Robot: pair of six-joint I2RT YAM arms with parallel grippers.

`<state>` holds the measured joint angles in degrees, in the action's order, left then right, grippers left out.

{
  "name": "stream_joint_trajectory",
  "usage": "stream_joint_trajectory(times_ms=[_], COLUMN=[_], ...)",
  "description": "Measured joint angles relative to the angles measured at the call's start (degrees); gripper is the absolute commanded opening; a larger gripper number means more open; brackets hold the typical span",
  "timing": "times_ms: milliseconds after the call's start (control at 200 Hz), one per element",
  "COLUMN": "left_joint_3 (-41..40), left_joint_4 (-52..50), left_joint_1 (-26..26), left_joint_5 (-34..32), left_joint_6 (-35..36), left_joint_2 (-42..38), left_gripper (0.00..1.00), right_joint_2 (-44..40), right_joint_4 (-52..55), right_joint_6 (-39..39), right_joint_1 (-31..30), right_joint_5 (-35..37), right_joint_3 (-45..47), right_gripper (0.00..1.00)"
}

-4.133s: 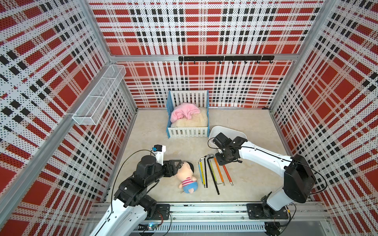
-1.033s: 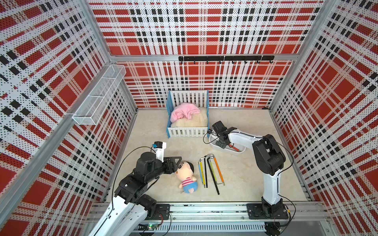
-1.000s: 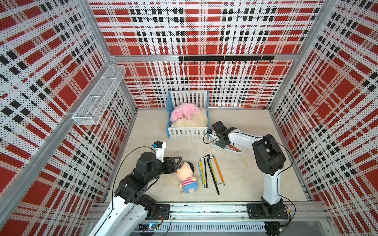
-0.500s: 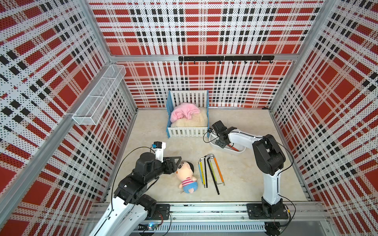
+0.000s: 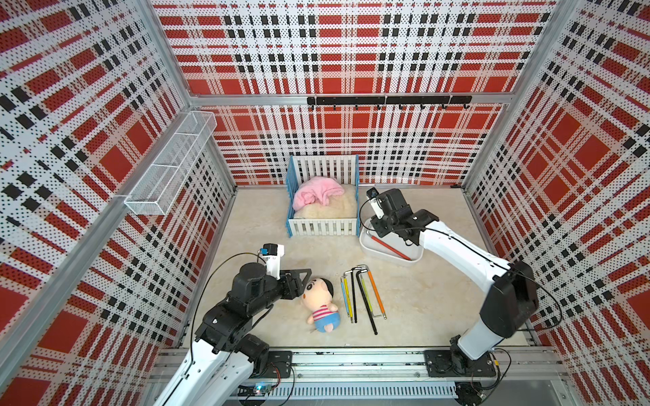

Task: Put the hex key on the desktop into the storage box
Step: Place the Allen key in the storage box, then pick up the Allen key from the center of the board.

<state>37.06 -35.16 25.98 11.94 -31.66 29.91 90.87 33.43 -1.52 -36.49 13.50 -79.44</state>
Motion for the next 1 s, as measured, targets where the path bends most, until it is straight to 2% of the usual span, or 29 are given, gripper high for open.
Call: stream_joint_trajectory(times_ms=[175, 291, 441, 681, 997], left_joint_3=[0.0, 0.0, 0.0, 0.0, 0.0], left_joint_4=[-0.02, -0.02, -0.02, -0.04, -0.04], left_joint_1=[-0.02, -0.02, 0.0, 0.13, 0.39], left_joint_5=[-0.37, -0.35, -0.33, -0.33, -0.35], left_joint_6=[0.17, 0.26, 0.37, 0.44, 0.44], left_joint_2=[0.28, 0.35, 0.15, 0.09, 0.02], left_gripper=[0.68, 0.68, 0.68, 0.68, 0.68], right_joint_2=[-6.4, -7.1, -5.79, 2.29, 9.55], right_joint_4=[3.1, 6.12, 9.77, 10.01, 10.14], right_joint_6=[-12.94, -20.76, -26.75, -30.34, -30.97], right_joint_1=[-7.48, -8.37, -9.62, -11.91, -11.96], right_joint_5=[-3.63, -6.36, -8.66, -10.91, -8.13], right_joint_3=[10.27, 15.85, 18.56, 18.97, 15.34], right_gripper=[0.38, 0.37, 0.37, 0.36, 0.37])
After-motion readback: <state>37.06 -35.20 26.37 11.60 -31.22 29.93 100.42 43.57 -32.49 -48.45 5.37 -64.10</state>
